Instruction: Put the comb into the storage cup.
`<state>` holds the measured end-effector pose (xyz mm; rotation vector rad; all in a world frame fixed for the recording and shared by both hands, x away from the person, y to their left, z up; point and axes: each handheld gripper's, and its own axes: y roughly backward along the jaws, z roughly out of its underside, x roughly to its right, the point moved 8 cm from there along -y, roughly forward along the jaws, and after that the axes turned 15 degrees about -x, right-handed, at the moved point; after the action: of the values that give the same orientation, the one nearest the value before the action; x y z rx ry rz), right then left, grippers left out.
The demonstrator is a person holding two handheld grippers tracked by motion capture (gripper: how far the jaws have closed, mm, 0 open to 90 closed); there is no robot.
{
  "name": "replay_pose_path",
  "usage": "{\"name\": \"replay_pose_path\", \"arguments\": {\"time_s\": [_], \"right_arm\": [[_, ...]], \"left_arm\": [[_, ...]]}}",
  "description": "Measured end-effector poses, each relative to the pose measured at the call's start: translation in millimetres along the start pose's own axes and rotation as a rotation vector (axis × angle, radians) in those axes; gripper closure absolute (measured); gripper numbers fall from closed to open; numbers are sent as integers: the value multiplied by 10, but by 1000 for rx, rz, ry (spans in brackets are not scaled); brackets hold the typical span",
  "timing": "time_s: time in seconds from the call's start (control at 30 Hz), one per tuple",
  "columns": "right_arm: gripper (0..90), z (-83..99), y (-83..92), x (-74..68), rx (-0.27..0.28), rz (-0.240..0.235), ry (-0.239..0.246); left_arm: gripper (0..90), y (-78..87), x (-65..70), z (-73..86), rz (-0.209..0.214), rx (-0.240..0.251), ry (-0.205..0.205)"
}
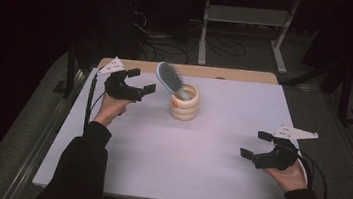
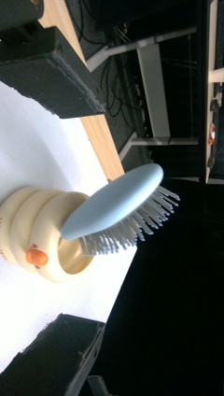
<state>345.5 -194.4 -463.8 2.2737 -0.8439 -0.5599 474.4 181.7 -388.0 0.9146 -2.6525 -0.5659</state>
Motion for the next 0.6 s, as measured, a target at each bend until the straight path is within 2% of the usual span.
{"name": "replay_pose_path", "arguments": {"time_s": [0.27, 0.6], "right_arm": [[0, 4, -8, 0, -4, 3, 2], [0, 15, -18, 15, -7, 7, 0]], "left_arm": [[0, 103, -36, 127, -9, 3, -4], [0, 259, -46, 212, -22, 18, -4]]}}
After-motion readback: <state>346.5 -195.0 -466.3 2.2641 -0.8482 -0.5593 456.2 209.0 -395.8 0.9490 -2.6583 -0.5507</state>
